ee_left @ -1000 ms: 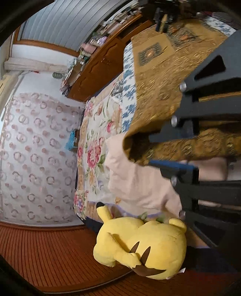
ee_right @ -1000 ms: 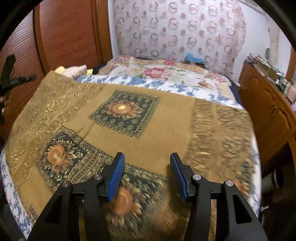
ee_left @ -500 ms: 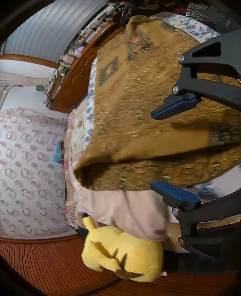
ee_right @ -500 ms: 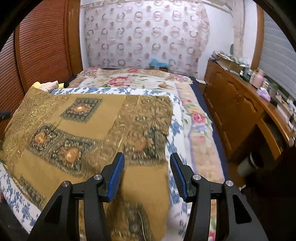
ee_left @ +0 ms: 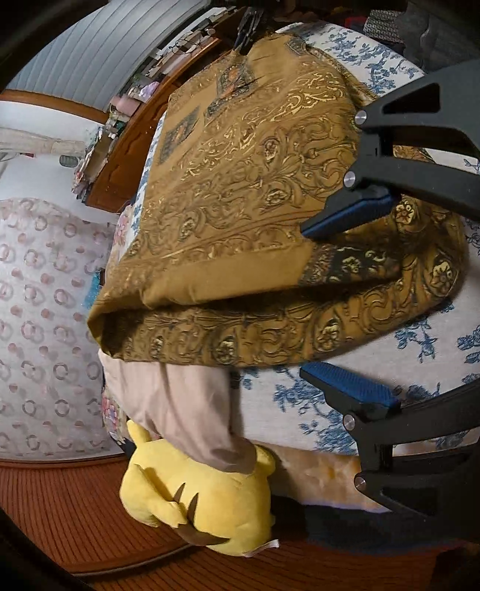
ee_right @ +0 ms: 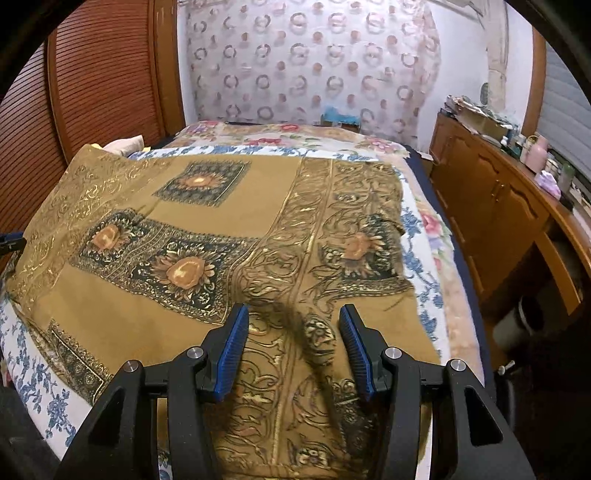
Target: Fold small clothes
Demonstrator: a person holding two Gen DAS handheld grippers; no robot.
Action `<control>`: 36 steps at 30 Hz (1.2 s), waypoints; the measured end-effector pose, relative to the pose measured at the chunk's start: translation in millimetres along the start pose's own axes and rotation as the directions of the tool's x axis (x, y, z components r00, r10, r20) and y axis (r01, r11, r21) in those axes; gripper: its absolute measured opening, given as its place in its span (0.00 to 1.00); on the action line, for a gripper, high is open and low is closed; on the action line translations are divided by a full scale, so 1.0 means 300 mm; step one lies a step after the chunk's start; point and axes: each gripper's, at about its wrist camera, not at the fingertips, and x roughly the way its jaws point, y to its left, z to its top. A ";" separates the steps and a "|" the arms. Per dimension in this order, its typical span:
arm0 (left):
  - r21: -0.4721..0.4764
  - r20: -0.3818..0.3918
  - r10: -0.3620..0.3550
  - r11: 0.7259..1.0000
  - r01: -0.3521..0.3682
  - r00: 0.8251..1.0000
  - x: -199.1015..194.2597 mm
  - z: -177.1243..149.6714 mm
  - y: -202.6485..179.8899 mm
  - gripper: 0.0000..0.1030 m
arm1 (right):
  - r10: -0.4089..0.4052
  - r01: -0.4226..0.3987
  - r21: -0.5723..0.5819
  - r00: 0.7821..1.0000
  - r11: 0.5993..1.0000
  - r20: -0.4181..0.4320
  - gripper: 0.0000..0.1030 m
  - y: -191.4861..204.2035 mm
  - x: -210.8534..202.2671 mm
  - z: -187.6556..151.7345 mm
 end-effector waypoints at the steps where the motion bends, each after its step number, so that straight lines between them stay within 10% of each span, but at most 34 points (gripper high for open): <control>1: -0.005 -0.002 -0.006 1.000 0.006 1.000 0.002 -0.003 0.000 0.68 | 0.000 0.000 0.001 1.000 1.000 -0.004 0.51 -0.014 0.005 0.002; 36: 0.012 0.005 0.015 1.000 -0.015 1.000 -0.015 -0.073 -0.049 0.61 | -0.015 0.015 -0.015 1.000 1.000 -0.018 0.54 -0.001 0.032 -0.017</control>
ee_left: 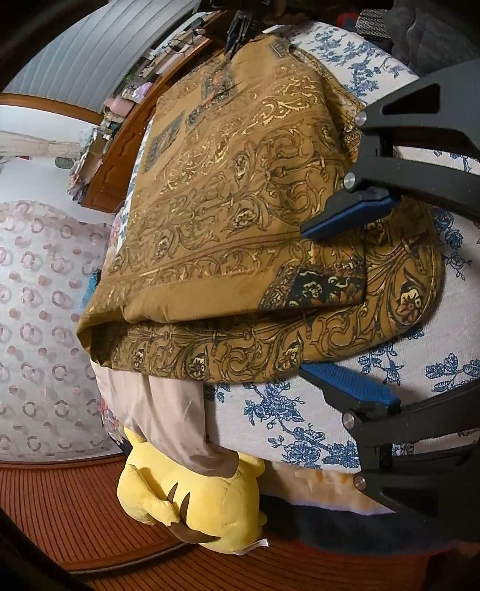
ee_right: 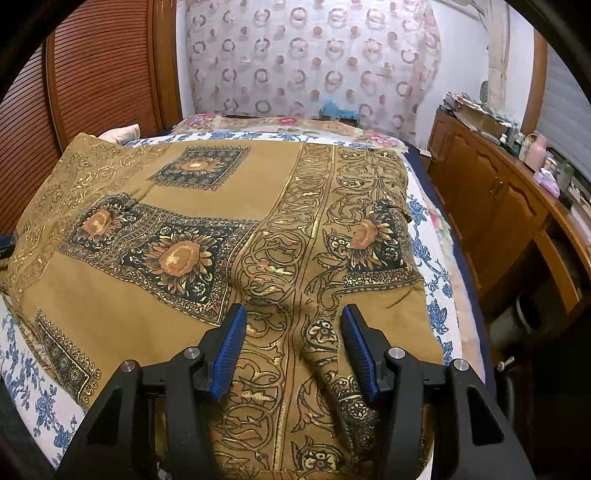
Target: Fold small clothes
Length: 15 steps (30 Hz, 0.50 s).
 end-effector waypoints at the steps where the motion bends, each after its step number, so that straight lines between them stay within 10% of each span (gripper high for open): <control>1: -0.005 0.005 -0.011 1.000 0.011 1.000 -0.001 0.000 0.003 0.58 | 0.000 0.000 0.000 1.000 1.000 0.000 0.54 0.000 0.000 0.000; 7: -0.008 0.022 -0.015 1.000 0.015 1.000 -0.007 -0.002 0.007 0.30 | 0.000 0.000 -0.001 1.000 1.000 0.000 0.54 -0.001 0.001 -0.001; 15: -0.004 0.027 -0.040 0.999 0.040 0.999 -0.006 -0.004 -0.002 0.28 | 0.001 -0.001 0.000 1.000 1.000 0.000 0.54 -0.001 0.001 -0.001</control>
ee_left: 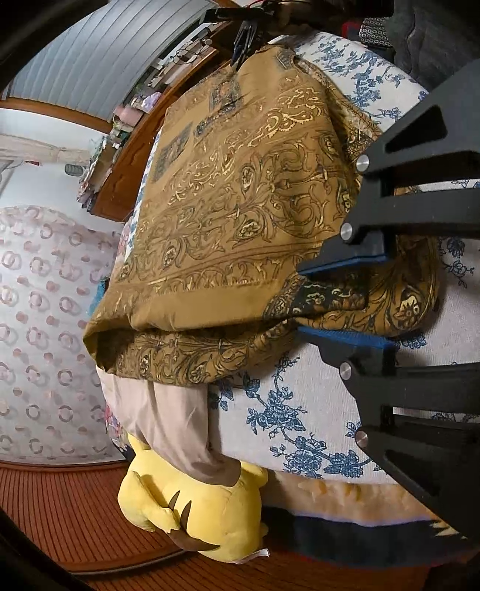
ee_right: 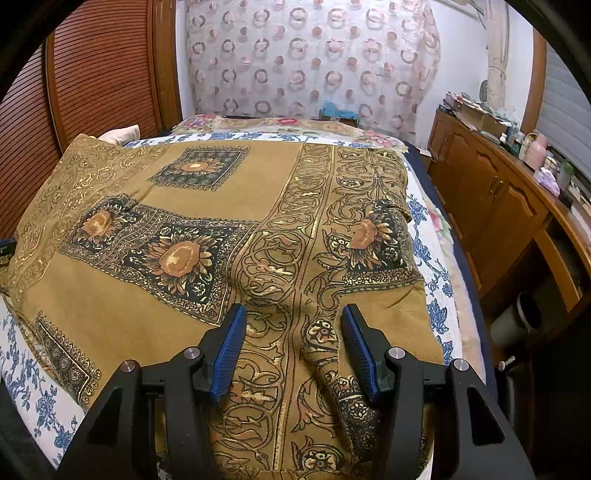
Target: Fold small clothes
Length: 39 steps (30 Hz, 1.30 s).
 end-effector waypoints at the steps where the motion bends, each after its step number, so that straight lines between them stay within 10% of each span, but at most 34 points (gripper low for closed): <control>1: 0.001 0.000 0.001 1.000 -0.001 1.000 0.000 0.000 -0.001 0.28 | 0.000 0.000 0.000 1.000 1.000 0.000 0.54 0.001 0.000 0.000; 7: 0.022 0.029 0.017 1.000 -0.018 0.999 -0.011 0.014 -0.028 0.07 | 0.000 0.000 0.000 1.000 1.000 0.000 0.54 0.001 0.001 0.000; 23: 0.141 0.245 -0.164 0.981 0.132 0.956 -0.135 0.247 -0.248 0.06 | 0.002 -0.002 0.009 1.000 1.000 0.002 0.54 0.010 -0.001 0.001; 39: 0.395 0.158 -0.426 0.854 0.338 0.891 -0.048 0.530 -0.757 0.05 | -0.001 -0.005 0.062 0.995 0.998 0.101 0.54 -0.027 -0.150 0.013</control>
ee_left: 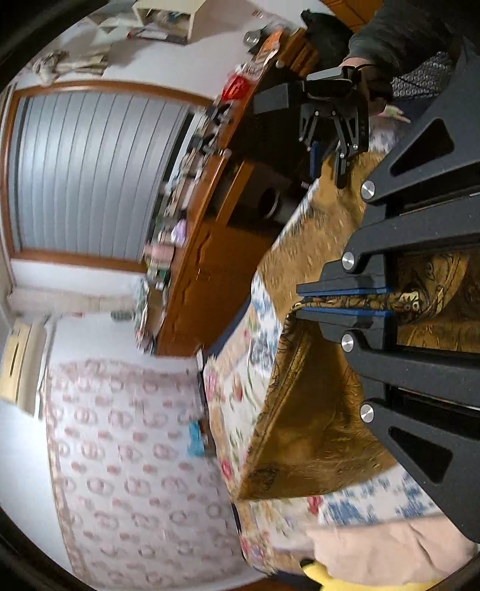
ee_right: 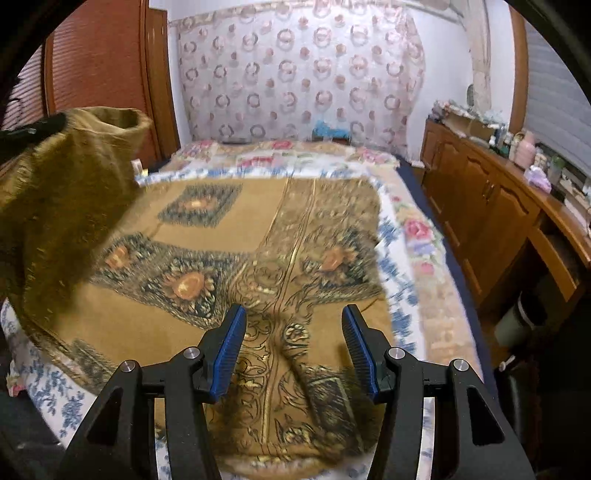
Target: Fold small clothes
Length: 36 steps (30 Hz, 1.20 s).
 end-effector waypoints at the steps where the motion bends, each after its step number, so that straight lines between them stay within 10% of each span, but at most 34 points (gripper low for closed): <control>1: 0.011 -0.006 -0.013 1.000 0.013 1.000 0.009 0.010 -0.026 0.05 | -0.008 0.008 -0.002 1.000 1.000 0.013 0.54 -0.002 -0.019 0.003; 6: 0.019 -0.045 -0.062 0.998 0.063 0.997 0.042 0.018 -0.092 0.08 | -0.010 0.009 0.009 0.998 1.000 0.058 0.54 -0.013 -0.090 0.006; 18: -0.001 -0.081 0.031 1.000 -0.031 0.996 0.041 -0.050 -0.005 0.68 | 0.065 -0.065 -0.009 0.998 0.998 0.026 0.54 0.065 0.002 0.009; 36: -0.091 -0.155 0.216 0.969 -0.231 0.964 -0.015 -0.292 0.183 0.70 | 0.231 -0.241 -0.051 0.963 0.969 -0.141 0.54 0.212 0.321 0.076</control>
